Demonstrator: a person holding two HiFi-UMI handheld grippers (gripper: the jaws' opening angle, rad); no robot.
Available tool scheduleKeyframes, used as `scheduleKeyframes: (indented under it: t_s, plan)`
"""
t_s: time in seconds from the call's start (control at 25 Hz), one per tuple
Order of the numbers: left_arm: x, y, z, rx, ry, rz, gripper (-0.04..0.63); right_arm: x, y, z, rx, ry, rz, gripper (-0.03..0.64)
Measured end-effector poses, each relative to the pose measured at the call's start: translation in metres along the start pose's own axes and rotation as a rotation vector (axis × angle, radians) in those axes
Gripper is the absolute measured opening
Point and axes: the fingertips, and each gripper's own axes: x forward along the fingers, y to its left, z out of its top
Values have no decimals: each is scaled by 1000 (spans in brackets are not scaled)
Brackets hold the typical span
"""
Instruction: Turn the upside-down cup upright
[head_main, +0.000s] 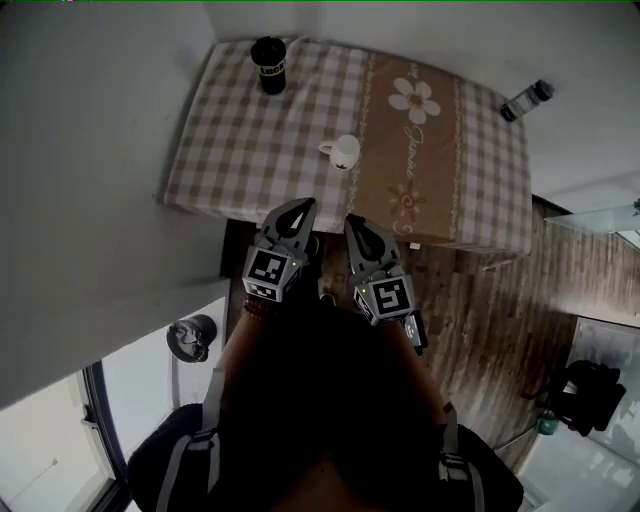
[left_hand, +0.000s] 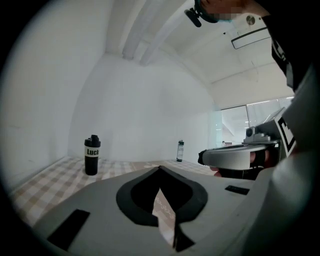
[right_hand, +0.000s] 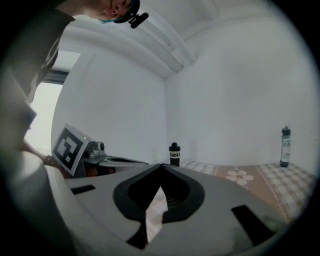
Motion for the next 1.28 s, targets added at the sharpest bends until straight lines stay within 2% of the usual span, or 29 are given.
scheduleKeyframes:
  t_s: [0.12,0.2,0.28,0.4,0.56,0.8,0.88,0.96,1.08,1.16,1.28]
  plan:
    - [-103,-69,-43,-19,-15,37,11,-106,84,-24,23,-15,37,-2]
    - [-136,-93,-49,-38,-32,30,11,-141,110,-38,39,-3,45,-2]
    - [-129,-88,-43,-16,-38,-25,11,-129,104,-42,38,16,17,-2]
    - [-107,-63,-50,31,3,-102,11,-99,88,-39,40,31,-52,-2]
    - [-85,-40,-77,20,47,-147,11,-84,70,-35,53,45,-123,-2]
    - [-73,-36,-95,168,126,-322,11,-67,43,-38,10,52,-91,-1]
    - [-66,-33,-105,205,139,-346,13,-65,33,-47,-11,63,-95,0]
    - [-57,-29,-117,227,173,-357,71,-64,26,-59,-30,70,-104,0]
    - [-44,-23,-138,258,251,-362,81,-61,21,-69,-11,77,-112,0]
    - [-38,-25,-153,272,317,-389,126,-63,21,-74,-13,80,-97,0]
    - [-33,-31,-169,302,382,-431,126,-64,14,-81,2,68,-106,0]
